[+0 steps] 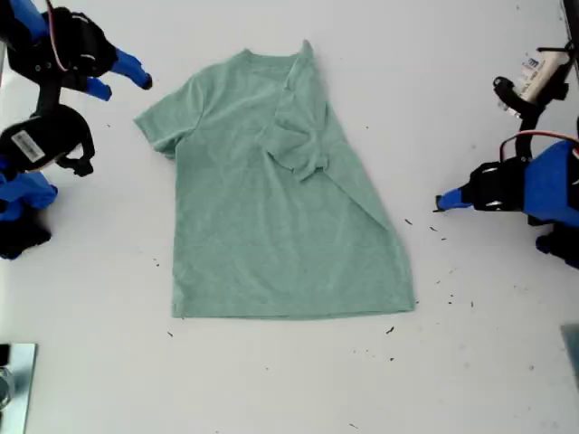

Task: Fold t shirt

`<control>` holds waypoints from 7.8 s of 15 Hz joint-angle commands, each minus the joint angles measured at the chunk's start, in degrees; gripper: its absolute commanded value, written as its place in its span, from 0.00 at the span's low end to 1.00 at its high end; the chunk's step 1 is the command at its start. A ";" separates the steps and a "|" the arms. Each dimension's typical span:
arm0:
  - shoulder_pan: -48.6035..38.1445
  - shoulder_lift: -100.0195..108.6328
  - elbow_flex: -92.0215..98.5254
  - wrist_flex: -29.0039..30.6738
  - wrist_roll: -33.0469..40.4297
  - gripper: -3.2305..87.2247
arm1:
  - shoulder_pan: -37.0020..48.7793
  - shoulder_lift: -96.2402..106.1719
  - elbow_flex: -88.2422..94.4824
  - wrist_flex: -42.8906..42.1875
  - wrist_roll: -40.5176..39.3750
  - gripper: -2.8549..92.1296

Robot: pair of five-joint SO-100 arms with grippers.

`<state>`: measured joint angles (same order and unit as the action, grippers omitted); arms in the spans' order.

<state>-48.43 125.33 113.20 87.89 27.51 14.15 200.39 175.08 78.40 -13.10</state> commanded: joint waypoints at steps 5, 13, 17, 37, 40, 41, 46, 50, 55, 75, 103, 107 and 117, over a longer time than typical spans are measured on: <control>-0.26 -5.10 14.24 -16.87 -2.55 0.28 | -0.79 0.44 2.46 -0.62 -0.18 0.06; -0.53 -27.86 21.18 -37.97 -1.85 0.03 | -1.23 0.53 2.46 -0.62 -0.53 0.06; 2.72 -10.99 15.29 -29.36 -2.72 0.03 | -0.62 0.53 2.46 -0.62 -1.23 0.06; 25.40 -55.55 -49.39 -25.75 19.07 0.31 | -0.62 0.53 2.46 -0.62 -0.53 0.06; 25.93 -36.65 -48.69 -16.00 15.47 0.29 | -0.26 0.53 2.46 -0.62 -0.70 0.06; 26.28 -30.85 -44.74 -14.50 13.97 0.28 | -0.18 0.53 2.46 -0.62 -0.70 0.06; 27.69 16.17 25.84 -38.14 -7.12 0.03 | -0.09 0.53 2.46 -0.70 -0.88 0.06; 30.06 50.10 61.61 -39.29 -17.31 0.03 | 0.18 0.53 2.46 -0.79 -0.97 0.06; 29.71 59.33 66.53 -35.42 -17.05 0.03 | -2.81 -3.43 -12.04 4.31 0.35 0.06; 31.55 69.79 69.08 -31.99 -16.44 0.03 | -18.11 -76.03 -39.64 -17.14 -1.32 0.40; 32.08 70.84 69.08 -31.73 -16.52 0.03 | -25.05 -98.96 -84.99 12.83 -3.96 0.02; 32.08 71.02 69.08 -31.64 -16.61 0.03 | -24.43 -107.14 -100.72 5.36 -2.46 0.02; 32.96 71.63 68.99 -31.46 -16.79 0.03 | -25.58 -111.18 -108.37 -1.67 -5.54 0.27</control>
<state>-17.05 196.61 181.93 55.99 11.07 -10.28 80.24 71.98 72.69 -17.23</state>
